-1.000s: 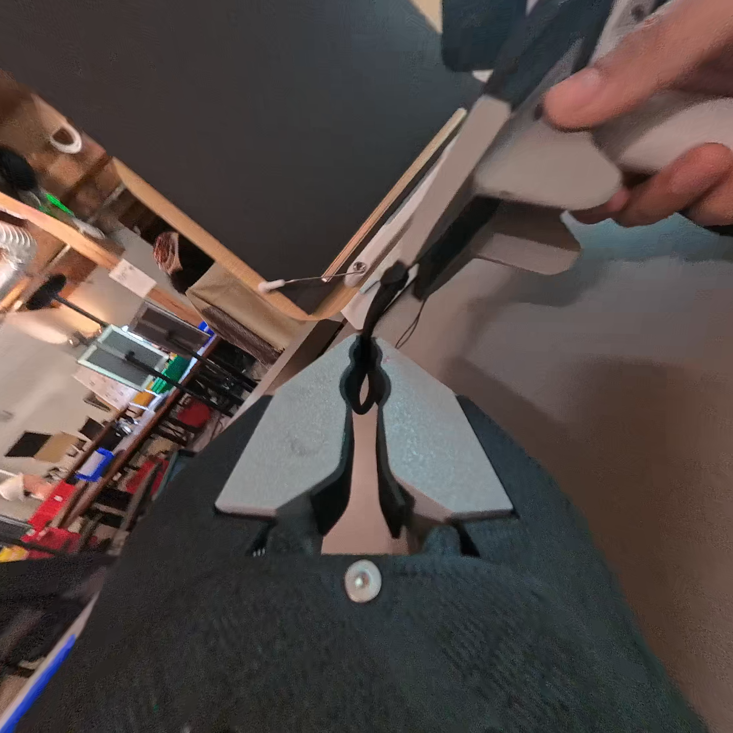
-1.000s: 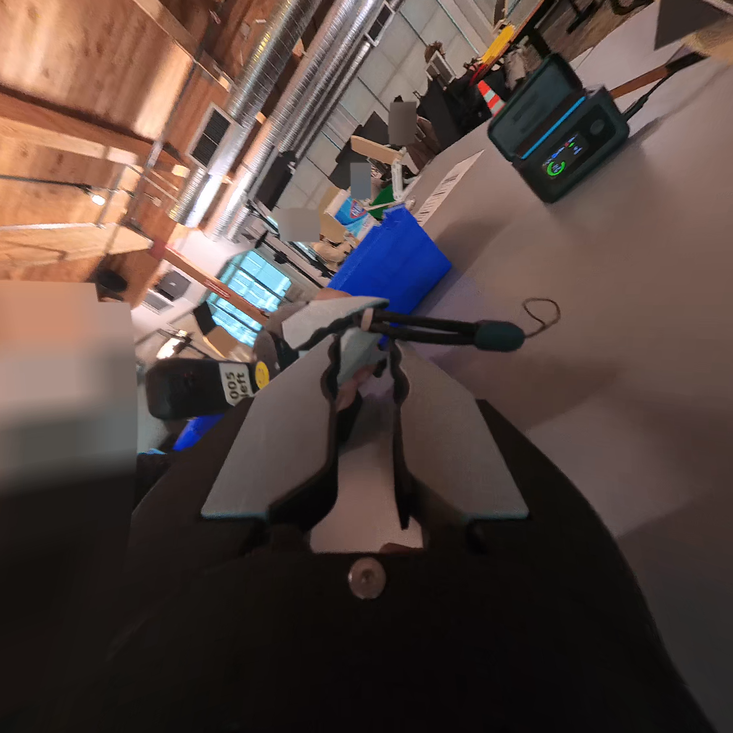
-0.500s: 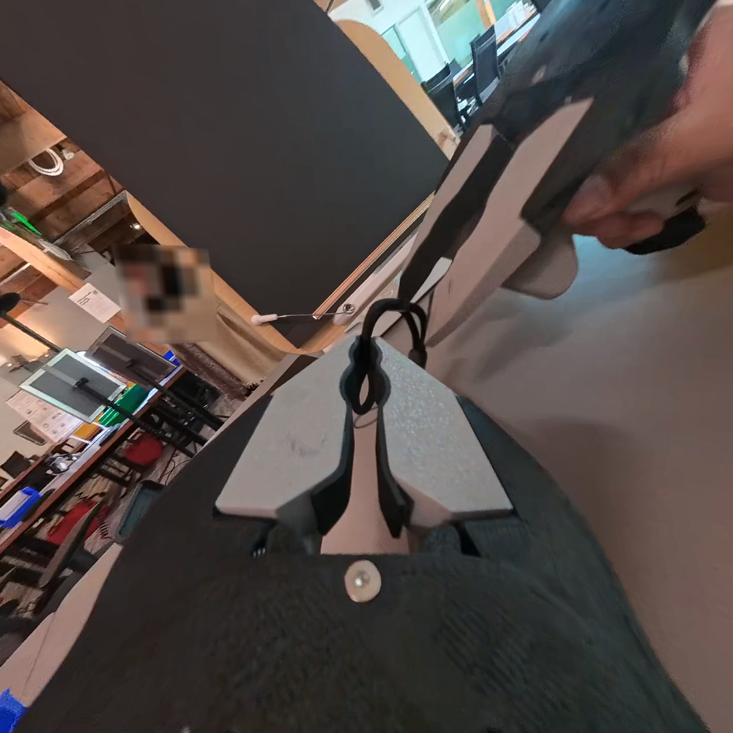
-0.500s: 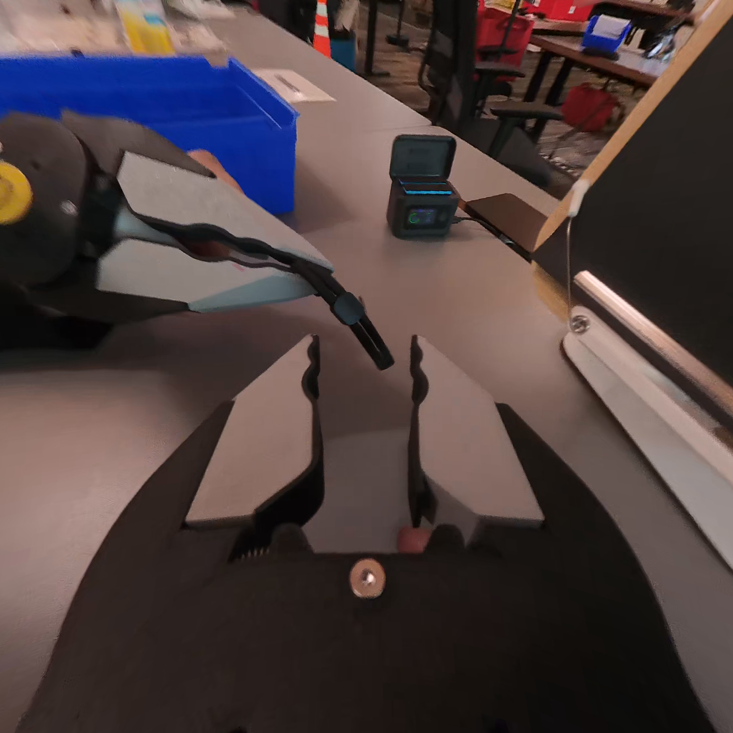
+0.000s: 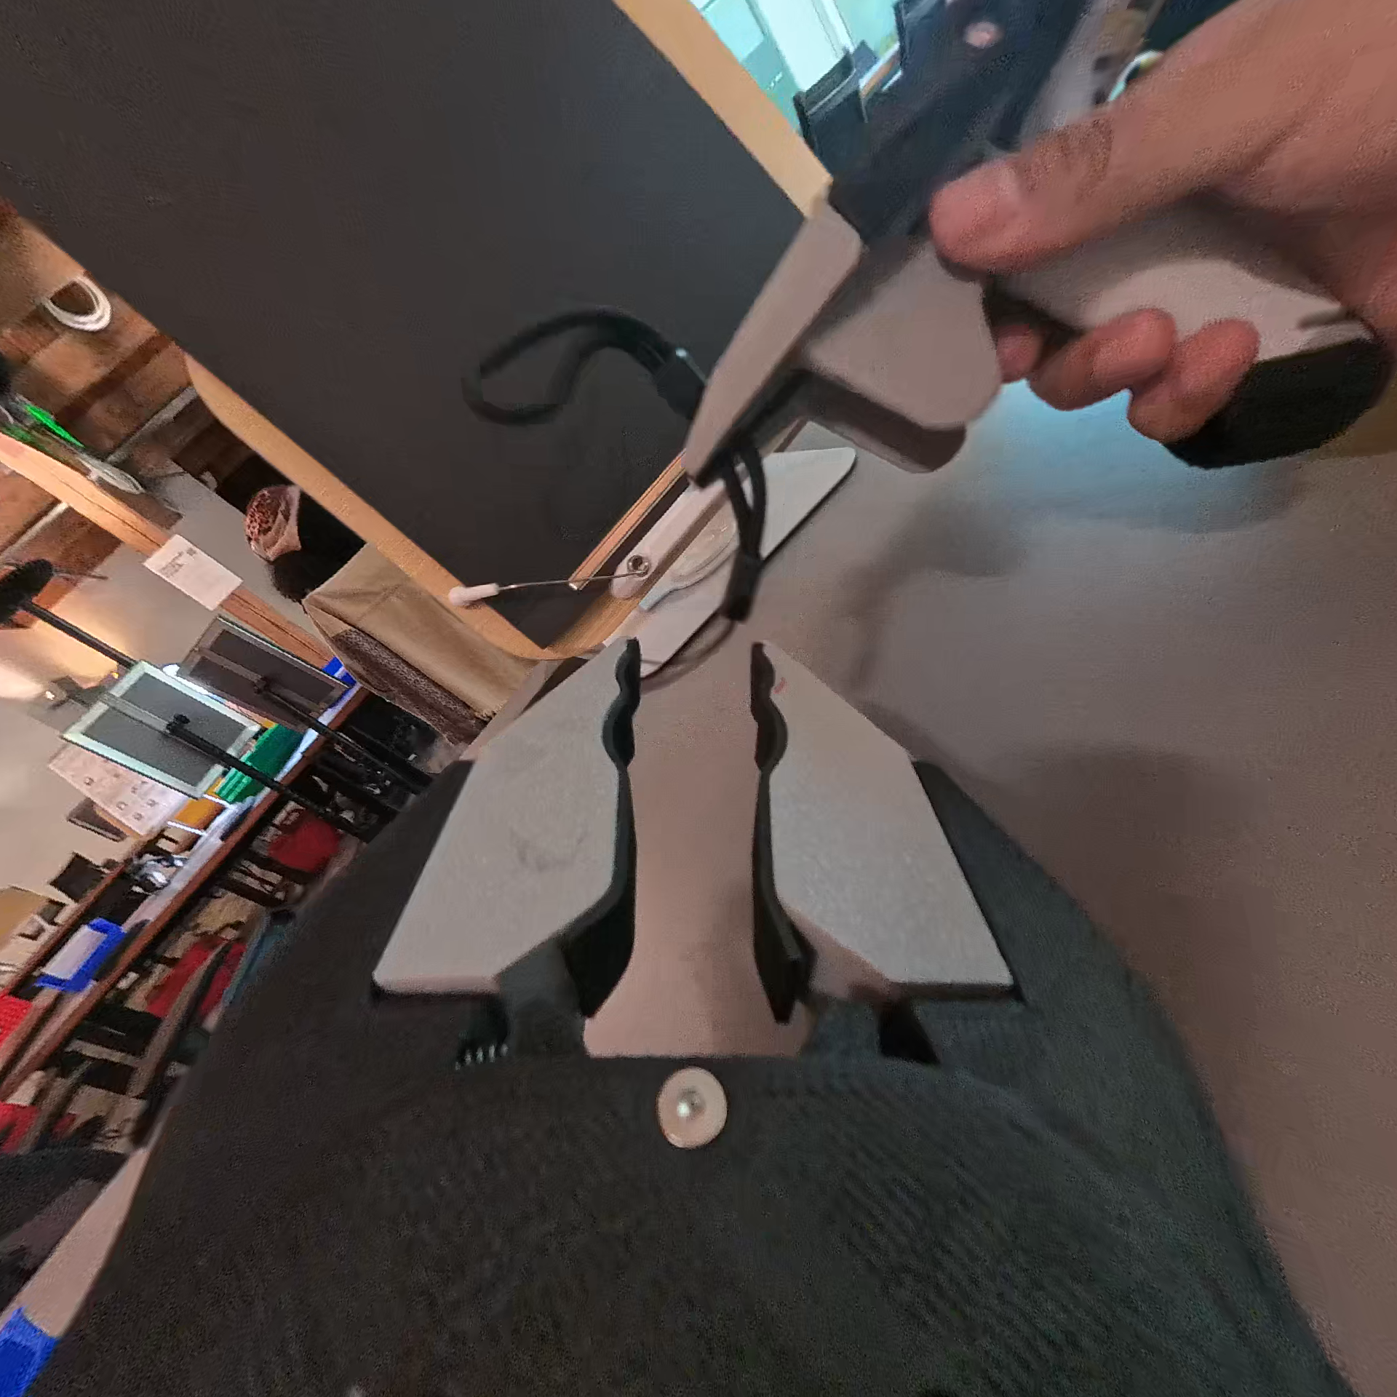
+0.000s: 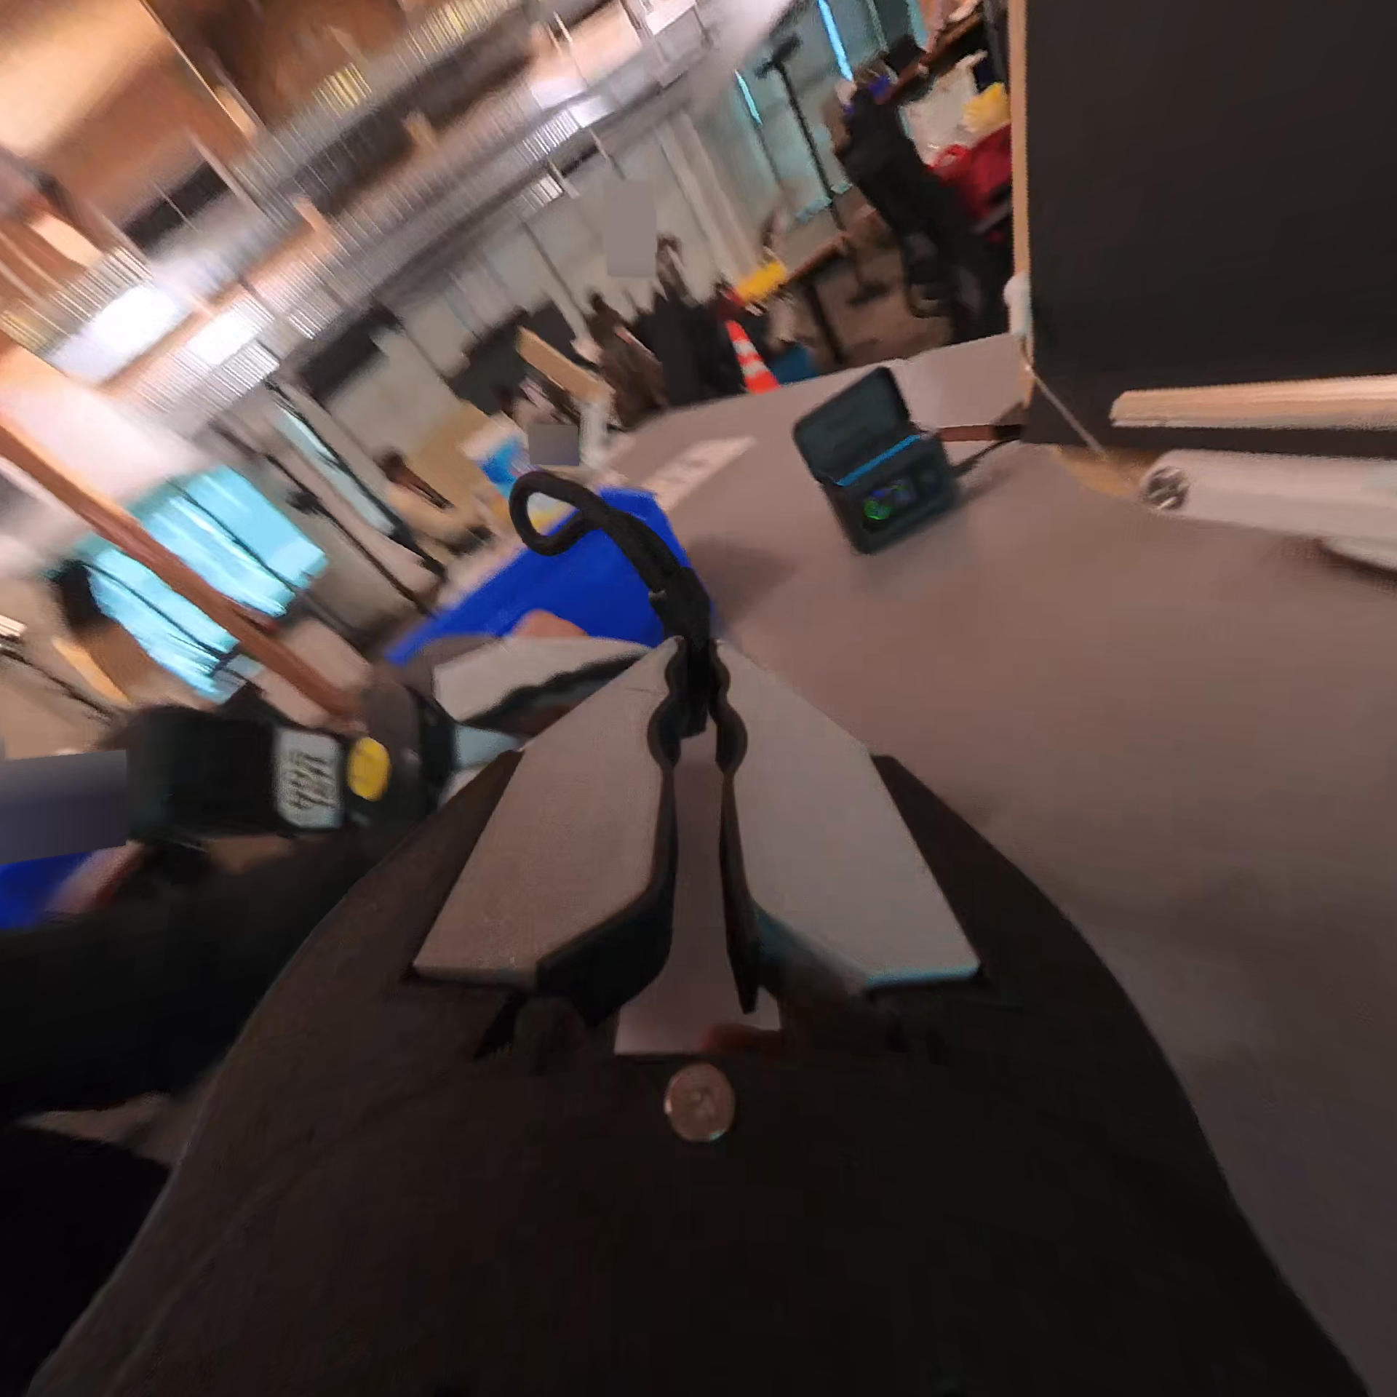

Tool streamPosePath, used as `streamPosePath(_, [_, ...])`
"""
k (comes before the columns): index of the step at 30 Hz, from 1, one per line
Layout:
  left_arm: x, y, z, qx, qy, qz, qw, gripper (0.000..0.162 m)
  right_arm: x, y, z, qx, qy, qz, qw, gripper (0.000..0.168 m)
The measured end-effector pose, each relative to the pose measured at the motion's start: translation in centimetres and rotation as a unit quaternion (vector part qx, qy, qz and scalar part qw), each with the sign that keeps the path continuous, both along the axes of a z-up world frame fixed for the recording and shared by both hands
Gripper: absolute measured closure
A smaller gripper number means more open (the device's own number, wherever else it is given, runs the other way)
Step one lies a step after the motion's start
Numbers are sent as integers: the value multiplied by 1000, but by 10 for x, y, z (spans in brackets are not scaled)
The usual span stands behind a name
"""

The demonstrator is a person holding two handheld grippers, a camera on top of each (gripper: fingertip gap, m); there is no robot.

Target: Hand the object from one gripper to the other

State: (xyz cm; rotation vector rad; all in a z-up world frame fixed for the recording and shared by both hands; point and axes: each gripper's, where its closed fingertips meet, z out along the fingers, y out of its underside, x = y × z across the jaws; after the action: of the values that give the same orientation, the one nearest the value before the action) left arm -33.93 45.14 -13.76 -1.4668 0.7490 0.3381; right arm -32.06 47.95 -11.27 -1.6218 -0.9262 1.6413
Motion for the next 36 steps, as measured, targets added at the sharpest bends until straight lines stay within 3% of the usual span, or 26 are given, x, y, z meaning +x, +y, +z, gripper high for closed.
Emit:
streamPosePath(3, [5, -1, 2, 23, 29, 3, 999, 135, 2, 3, -1, -88, 35, 23, 995, 168])
streamPosePath(7, [15, -8, 10, 64, 63, -10, 996, 140, -4, -5, -9, -105, 22, 43, 993, 168])
streamPosePath(12, [10, -2, -3, 41, 75, 6, 996, 140, -9, -19, -6, -126, 30, 78, 988, 168])
streamPosePath(14, [9, -2, -2, 36, 60, 0, 998, 154, -11, -23, -8, -127, 25, 87, 988, 168])
streamPosePath(17, [17, -6, -8, -29, 6, -47, 998, 157, -10, -24, -9, -114, 11, 93, 989, 161])
streamPosePath(22, [-7, 0, 3, -87, -165, -56, 981, 157, 9, 7, -15, 1, -61, 13, 998, 142])
streamPosePath(26, [-16, -1, 7, -133, -278, -95, 947, 158, 12, -3, -4, 108, -75, 22, 991, 127])
streamPosePath(30, [-8, -7, 10, -156, -307, -132, 929, 158, -3, -28, -14, 221, -114, 46, 968, 118])
streamPosePath(36, [16, -20, 10, -179, -285, -190, 922, 158, -13, -32, -34, 334, -176, 18, 926, 135])
